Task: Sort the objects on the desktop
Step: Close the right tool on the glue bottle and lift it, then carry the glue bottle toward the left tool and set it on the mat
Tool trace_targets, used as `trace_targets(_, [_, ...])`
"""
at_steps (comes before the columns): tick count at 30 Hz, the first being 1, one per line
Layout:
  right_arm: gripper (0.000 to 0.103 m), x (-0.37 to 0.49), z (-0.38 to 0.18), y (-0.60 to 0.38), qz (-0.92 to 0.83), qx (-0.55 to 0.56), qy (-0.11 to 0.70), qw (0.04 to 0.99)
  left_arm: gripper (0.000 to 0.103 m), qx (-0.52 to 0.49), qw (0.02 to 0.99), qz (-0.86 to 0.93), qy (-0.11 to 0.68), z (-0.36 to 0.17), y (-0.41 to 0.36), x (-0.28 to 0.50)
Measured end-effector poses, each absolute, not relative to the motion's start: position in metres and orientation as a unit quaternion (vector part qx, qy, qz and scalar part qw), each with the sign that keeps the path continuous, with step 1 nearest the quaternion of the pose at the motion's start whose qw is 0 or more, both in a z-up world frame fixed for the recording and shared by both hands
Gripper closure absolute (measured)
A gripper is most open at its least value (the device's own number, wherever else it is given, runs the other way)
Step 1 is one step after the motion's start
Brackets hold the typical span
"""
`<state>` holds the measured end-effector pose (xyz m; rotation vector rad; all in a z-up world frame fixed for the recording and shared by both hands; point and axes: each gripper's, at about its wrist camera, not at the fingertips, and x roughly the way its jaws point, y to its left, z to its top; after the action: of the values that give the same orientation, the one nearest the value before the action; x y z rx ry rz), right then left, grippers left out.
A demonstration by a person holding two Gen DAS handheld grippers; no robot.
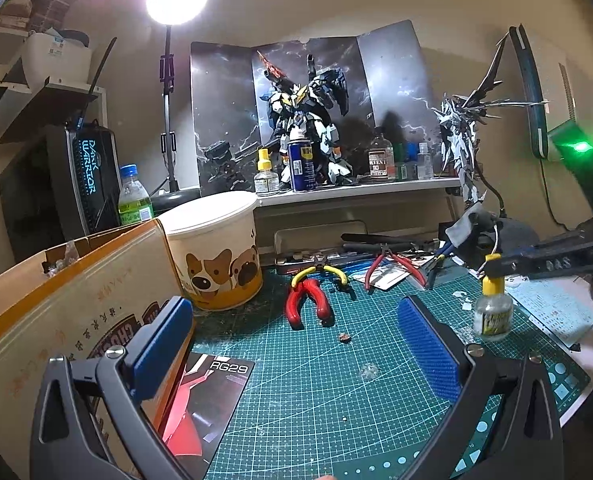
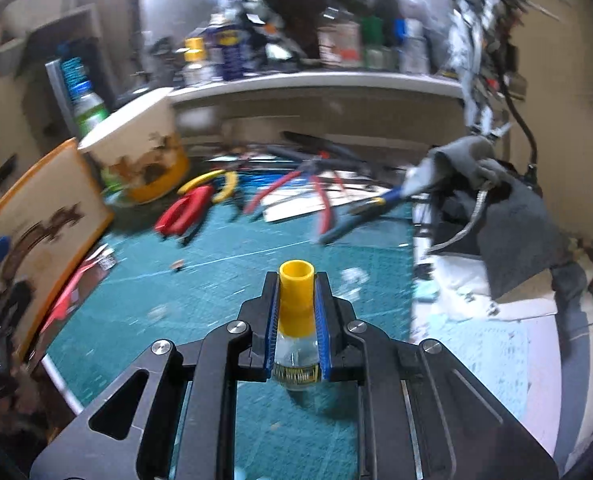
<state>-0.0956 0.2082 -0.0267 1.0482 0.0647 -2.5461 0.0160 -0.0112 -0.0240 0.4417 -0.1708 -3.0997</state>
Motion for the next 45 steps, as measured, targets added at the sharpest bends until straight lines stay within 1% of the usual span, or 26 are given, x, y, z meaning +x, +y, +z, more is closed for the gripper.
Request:
trace_targets(5, [0.087, -0.057, -0.021, 0.191, -0.910, 0.350, 0.020, 0.221, 0.000, 0.140, 0.003, -0.989, -0.053, -0.024, -0.012, 0.024])
trace_targets(12, [0.087, -0.016, -0.017, 0.164, -0.920, 0.312, 0.019, 0.236, 0.000, 0.145, 0.002, -0.988, -0.044, -0.026, -0.021, 0.038])
trace_targets(18, [0.087, 0.000, -0.019, 0.144, -0.934, 0.275, 0.026, 0.228, 0.000, 0.154, 0.002, -0.987, -0.042, -0.033, -0.029, 0.049])
trace_targets(23, [0.087, 0.021, -0.014, 0.138, -0.951, 0.224, 0.031, 0.210, 0.000, 0.160, 0.001, -0.986, -0.036, -0.036, -0.036, 0.051])
trace_targets(29, [0.087, 0.041, -0.026, 0.137, -0.967, 0.166, 0.014, 0.192, 0.000, 0.161, -0.003, -0.986, -0.039, -0.038, -0.039, 0.052])
trace_targets(45, [0.087, 0.026, -0.063, 0.125, -0.965, 0.192, 0.009, 0.176, 0.000, 0.171, -0.002, -0.985, -0.037, -0.047, -0.044, 0.048])
